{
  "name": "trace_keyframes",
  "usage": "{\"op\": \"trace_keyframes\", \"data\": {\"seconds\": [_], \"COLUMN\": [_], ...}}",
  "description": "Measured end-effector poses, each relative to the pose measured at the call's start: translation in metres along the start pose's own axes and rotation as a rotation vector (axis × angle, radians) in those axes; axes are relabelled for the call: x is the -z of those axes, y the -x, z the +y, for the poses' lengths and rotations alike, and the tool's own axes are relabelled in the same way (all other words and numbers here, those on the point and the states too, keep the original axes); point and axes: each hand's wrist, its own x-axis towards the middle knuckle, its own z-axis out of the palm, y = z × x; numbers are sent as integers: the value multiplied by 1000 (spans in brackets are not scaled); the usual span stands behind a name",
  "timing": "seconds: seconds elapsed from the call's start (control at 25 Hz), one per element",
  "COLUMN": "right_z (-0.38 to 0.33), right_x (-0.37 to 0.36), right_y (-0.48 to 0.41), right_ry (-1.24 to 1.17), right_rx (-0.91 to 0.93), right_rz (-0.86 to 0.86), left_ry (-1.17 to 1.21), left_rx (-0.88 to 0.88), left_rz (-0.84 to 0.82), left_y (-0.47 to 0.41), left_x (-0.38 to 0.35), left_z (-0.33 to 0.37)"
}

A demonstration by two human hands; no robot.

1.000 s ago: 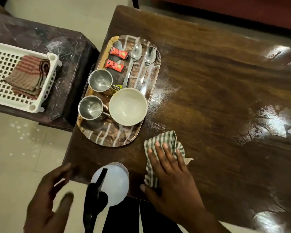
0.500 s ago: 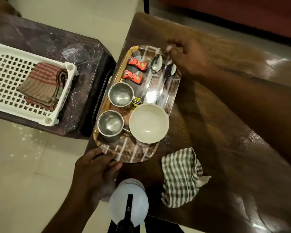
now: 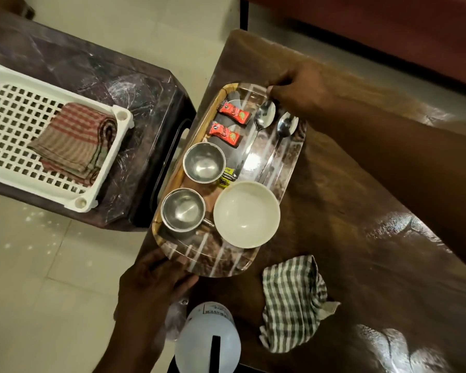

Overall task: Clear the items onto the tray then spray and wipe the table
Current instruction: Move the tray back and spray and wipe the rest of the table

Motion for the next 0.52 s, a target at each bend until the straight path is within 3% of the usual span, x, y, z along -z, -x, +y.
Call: {"op": "trace_keyframes", "data": {"seconds": [0.24,0.52], "right_z": [-19,-40], "right_x": [74,215], "right_y": [46,185], "right_ry": [-75,-342], "right_rx": [-55,-183], "right_rz": [99,297], "left_ry": [-133,-306], "left_rx": [-103,-299], "left_rz": [-27,-177], "left_y": [57,169], "left_x": [-11,-8], "left_z": [52,165]}}
